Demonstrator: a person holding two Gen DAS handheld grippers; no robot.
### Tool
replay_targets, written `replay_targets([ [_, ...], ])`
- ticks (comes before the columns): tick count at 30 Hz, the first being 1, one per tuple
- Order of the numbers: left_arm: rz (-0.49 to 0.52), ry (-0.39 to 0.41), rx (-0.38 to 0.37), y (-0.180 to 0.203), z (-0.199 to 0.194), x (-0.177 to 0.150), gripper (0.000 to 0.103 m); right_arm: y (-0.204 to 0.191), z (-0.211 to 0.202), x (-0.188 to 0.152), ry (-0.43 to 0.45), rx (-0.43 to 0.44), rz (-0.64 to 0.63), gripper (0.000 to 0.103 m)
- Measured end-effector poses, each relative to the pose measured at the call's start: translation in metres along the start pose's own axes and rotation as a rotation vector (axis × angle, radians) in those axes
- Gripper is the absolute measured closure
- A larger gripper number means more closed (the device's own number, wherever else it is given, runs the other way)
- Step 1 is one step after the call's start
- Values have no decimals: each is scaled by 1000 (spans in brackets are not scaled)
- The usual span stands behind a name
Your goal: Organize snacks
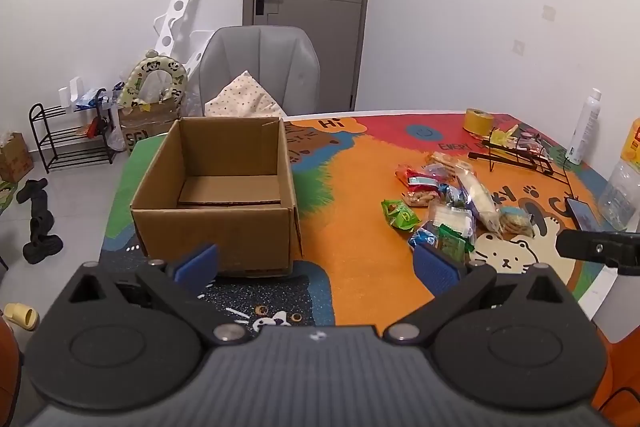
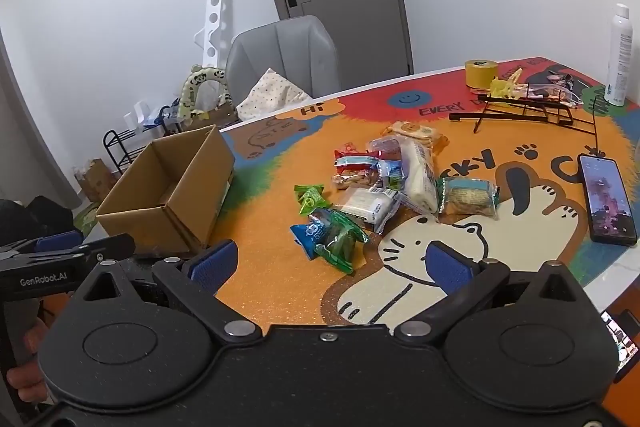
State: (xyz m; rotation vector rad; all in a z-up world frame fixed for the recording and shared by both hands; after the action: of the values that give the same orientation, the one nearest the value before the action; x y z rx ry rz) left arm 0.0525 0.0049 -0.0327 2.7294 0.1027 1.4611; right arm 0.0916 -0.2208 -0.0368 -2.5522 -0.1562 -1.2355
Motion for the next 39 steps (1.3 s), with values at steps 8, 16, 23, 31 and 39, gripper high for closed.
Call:
replay_targets([
  [8,-4,-10,-1,-4,3,-2,0,0,-3,3,8,-1,-3,0],
  [16,5,-11,-2,0,2,-2,0,2,-4,4,13,-1,-3,0],
  [23,8,-6,-5,2,1,-2,0,3,-4,4,14,-2,-2,0],
  [31,9,-7,-3,2,1,-3,0,1,-3,2,14,0,-6,0],
  [39,8,-8,-3,3,0,-3,0,1,-3,2,13,-3,-6,0],
])
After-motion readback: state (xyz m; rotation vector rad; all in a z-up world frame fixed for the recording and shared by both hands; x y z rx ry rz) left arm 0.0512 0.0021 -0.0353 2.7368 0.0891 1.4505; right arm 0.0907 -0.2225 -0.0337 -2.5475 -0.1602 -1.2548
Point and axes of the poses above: each gripper's, at about its wrist camera, not at the fingertips, and z roughly the way its jaws point, y to its right, x to its top, the point moved 7 cm from there along z, roughly the way its jaws point, and after that the axes turned 1 degree about -x, right-handed, at the moved point
